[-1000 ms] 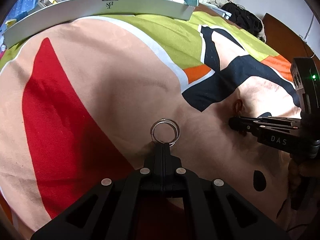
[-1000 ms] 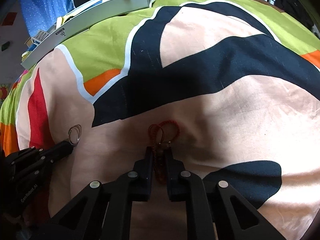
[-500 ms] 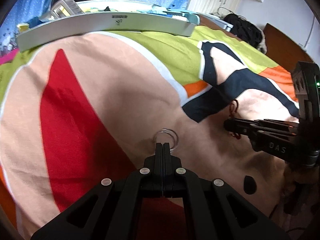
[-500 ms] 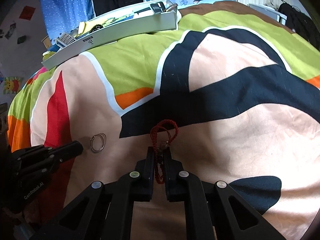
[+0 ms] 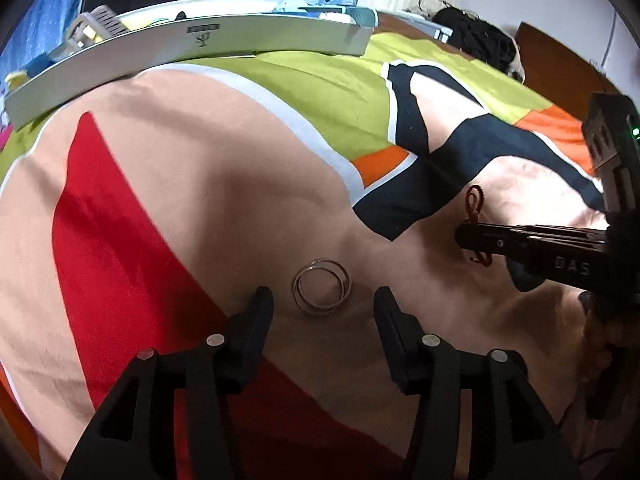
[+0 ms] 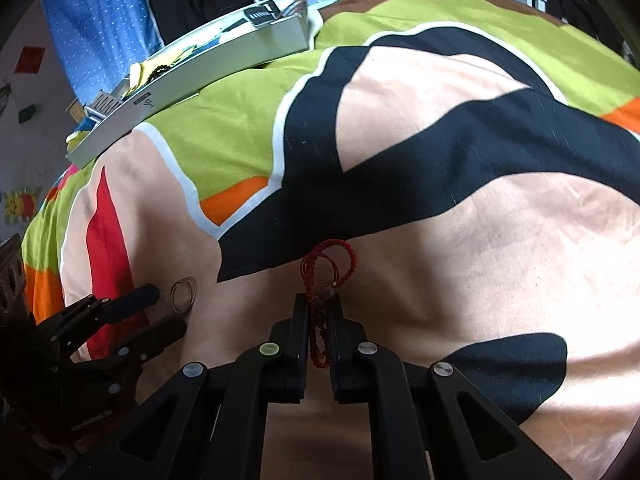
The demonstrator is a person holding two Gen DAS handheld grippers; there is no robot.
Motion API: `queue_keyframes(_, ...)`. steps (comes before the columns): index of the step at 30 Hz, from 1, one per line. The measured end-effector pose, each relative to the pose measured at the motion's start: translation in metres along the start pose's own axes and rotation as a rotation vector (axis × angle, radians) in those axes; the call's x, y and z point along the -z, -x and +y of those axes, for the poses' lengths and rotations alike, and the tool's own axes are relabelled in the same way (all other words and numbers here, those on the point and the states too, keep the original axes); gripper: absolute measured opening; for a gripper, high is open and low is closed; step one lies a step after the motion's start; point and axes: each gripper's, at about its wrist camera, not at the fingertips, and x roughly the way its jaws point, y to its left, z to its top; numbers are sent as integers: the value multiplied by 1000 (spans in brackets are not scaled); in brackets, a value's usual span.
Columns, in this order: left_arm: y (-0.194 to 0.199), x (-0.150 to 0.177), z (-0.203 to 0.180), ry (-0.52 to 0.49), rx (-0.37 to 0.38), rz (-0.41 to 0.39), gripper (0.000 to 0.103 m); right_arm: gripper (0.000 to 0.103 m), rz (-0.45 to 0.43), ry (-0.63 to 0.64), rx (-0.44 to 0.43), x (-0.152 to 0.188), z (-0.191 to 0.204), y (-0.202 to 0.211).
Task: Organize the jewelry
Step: 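Grasp the silver hoop rings with left tool while right tool grasps the red string bracelet, then carry the rings and bracelet into the white tray and open both tools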
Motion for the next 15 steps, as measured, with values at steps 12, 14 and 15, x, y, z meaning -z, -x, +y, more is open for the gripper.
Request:
queue_keyframes(12, -18, -3, 2, -28, -37, 39, 25, 8, 8, -1, 8, 0, 2, -4)
queue_keyframes(14, -16, -3, 2, -27, -32, 32, 25, 9, 7, 5, 7, 0, 3, -4)
queue_keyframes(15, -15, -2, 2, -25, -28, 26, 25, 8, 6, 8, 4, 1, 3, -4)
